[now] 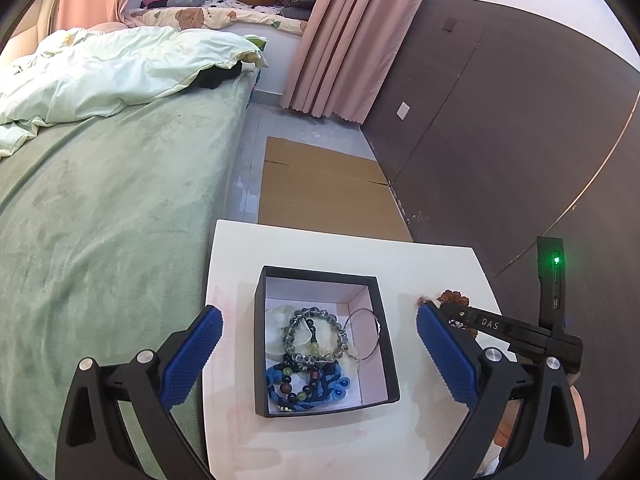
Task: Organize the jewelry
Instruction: 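Grasp the silver chain pendant beside the brown bead bracelet with the right tool, then carry the silver chain pendant into the black box and open the right tool, then lower the right tool onto the brown bead bracelet and grasp it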
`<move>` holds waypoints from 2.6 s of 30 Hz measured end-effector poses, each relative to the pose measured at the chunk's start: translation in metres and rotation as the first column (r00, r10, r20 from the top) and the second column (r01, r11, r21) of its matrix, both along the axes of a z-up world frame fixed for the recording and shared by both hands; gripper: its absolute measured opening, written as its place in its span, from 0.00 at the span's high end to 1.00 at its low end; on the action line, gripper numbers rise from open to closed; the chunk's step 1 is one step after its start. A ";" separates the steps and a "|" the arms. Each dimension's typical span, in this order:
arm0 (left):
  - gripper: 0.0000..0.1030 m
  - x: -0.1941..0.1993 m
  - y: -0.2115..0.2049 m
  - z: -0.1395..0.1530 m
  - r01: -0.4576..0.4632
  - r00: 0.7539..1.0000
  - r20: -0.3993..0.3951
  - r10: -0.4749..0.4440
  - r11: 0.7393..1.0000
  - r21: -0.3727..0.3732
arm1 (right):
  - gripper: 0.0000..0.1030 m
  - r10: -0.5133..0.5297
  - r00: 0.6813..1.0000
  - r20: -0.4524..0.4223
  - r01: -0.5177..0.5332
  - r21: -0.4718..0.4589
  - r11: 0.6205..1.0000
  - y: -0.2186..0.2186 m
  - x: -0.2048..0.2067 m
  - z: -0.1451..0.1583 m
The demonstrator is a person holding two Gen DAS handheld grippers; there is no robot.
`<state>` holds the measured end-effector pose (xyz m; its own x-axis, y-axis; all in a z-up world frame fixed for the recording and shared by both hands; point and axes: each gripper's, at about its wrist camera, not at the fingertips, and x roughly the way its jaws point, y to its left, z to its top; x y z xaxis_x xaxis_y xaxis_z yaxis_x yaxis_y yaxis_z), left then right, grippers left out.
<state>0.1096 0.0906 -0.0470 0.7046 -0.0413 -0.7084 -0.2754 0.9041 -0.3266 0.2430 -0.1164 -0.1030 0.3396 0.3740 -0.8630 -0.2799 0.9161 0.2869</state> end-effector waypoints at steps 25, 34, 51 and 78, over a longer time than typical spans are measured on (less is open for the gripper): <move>0.08 -0.025 0.011 0.015 -0.005 0.999 0.047 0.008 0.999 -0.049 | 0.97 -0.124 0.859 0.497 0.015 0.218 0.976 -0.050 -0.093 0.252; 0.08 -0.032 0.026 0.018 -0.044 0.997 0.060 0.049 0.996 -0.080 | 0.97 -0.119 0.779 0.616 -0.042 0.241 0.970 -0.037 -0.124 0.333; 0.08 -0.046 0.057 0.021 -0.117 0.989 0.076 0.129 0.983 -0.143 | 0.97 0.015 0.785 0.619 -0.208 0.241 0.948 0.055 -0.144 0.352; 0.08 -0.009 -0.018 0.003 -0.019 1.000 -0.009 0.018 0.997 -0.070 | 0.14 -0.076 0.966 0.248 0.024 0.208 0.978 -0.057 -0.064 0.115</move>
<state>0.1005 0.0730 -0.0437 0.6997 -0.0783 -0.7102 -0.2946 0.8739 -0.3867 0.1787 -0.1736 0.0123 0.5597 0.5083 -0.6545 -0.3227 0.8611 0.3929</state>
